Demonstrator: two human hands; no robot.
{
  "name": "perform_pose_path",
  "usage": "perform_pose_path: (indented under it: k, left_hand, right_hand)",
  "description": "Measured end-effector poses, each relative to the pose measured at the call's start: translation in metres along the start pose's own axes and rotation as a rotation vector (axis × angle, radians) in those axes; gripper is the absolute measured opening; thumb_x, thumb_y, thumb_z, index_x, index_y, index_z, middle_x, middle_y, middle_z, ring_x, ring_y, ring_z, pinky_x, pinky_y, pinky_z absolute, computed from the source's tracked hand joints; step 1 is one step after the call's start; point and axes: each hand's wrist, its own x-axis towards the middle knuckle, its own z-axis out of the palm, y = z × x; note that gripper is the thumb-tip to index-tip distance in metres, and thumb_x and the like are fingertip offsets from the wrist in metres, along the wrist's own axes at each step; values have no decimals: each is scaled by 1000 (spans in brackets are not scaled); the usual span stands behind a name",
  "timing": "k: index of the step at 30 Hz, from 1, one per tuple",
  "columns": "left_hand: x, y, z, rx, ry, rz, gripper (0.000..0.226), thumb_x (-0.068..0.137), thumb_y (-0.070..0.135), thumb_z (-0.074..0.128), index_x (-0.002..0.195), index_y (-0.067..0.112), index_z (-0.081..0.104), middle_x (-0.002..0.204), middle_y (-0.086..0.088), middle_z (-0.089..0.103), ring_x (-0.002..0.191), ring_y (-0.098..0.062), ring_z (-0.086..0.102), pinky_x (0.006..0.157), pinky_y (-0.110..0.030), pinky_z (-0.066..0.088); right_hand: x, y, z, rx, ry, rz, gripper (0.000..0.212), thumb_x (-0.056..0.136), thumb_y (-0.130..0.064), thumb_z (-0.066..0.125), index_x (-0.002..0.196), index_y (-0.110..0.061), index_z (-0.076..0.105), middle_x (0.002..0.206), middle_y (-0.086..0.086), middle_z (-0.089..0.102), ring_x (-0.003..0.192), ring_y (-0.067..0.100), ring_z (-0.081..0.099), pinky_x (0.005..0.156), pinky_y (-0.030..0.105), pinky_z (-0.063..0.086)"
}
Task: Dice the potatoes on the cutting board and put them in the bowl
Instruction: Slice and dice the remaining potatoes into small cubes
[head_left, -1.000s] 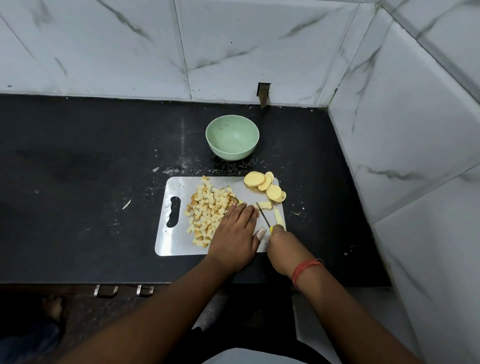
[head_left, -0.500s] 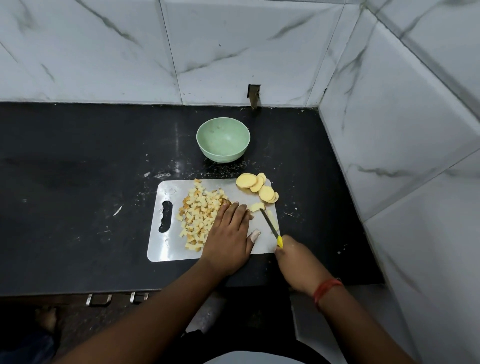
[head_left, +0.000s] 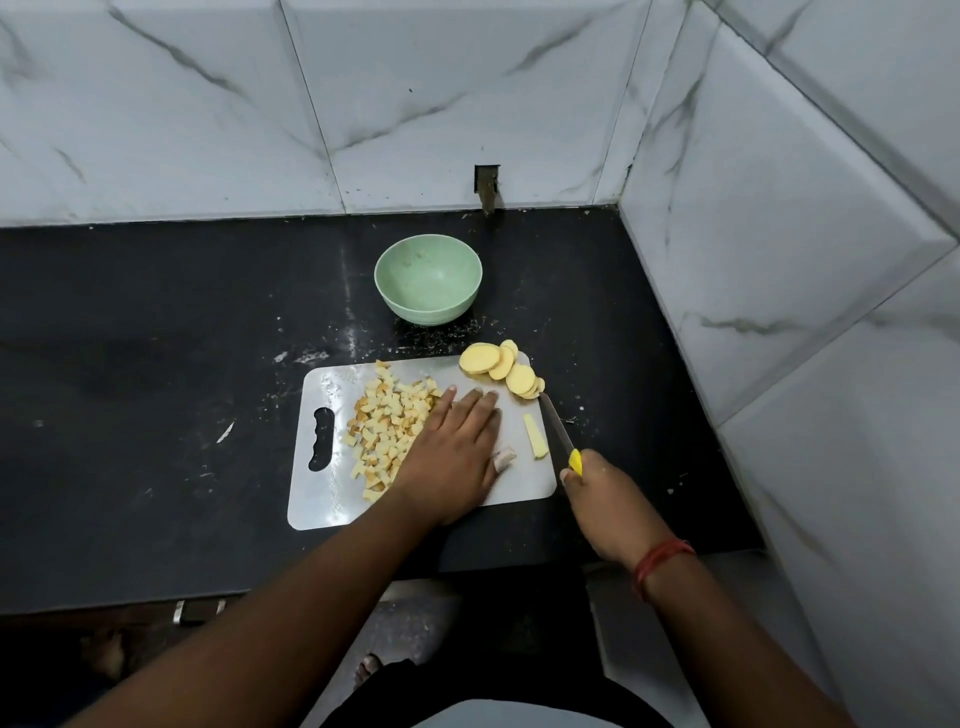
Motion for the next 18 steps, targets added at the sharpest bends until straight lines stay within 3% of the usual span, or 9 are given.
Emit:
perform_pose_path:
  k: [2,4,10,14,18]
  left_hand:
    - [1,10,0,-63,14,121,63,109,50,25,152,8,46,162,-14,38,151,-30,32,128,-50,11]
    - [3,20,1,-74,43,218,58,109,46,31,149,9,50,158,-12,44,148,-28,38,127,-49,14]
    - [6,24,4,-78,9,171,61,107,50,30,149,11,50,146,-12,54,145,-29,39,127,-51,18]
    - [12,20,4,-87,-20,244,64,107,49,28,153,7,43,155,-17,44,151,-31,32,128,-47,10]
    - [16,16,4,-90,-4,234,63,106,51,25,149,11,50,146,-13,52,140,-31,44,127,-50,18]
  right_hand:
    - [2,0,3,32,12,15,22,102,-27,42,87,-11,45,74,4,50,62,17,46,55,29,35]
    - [5,-1,3,45,35,22,21,101,-25,43,88,-10,45,75,4,51,62,16,46,54,29,33]
    - [9,-4,3,59,56,23,22,102,-26,44,82,-16,43,74,2,50,62,15,46,52,29,30]
    - [9,-5,6,65,42,20,19,102,-26,44,86,-15,45,75,2,51,64,14,46,53,29,31]
    - [10,-4,4,86,42,25,20,102,-28,43,85,-18,45,75,2,51,64,15,48,55,29,33]
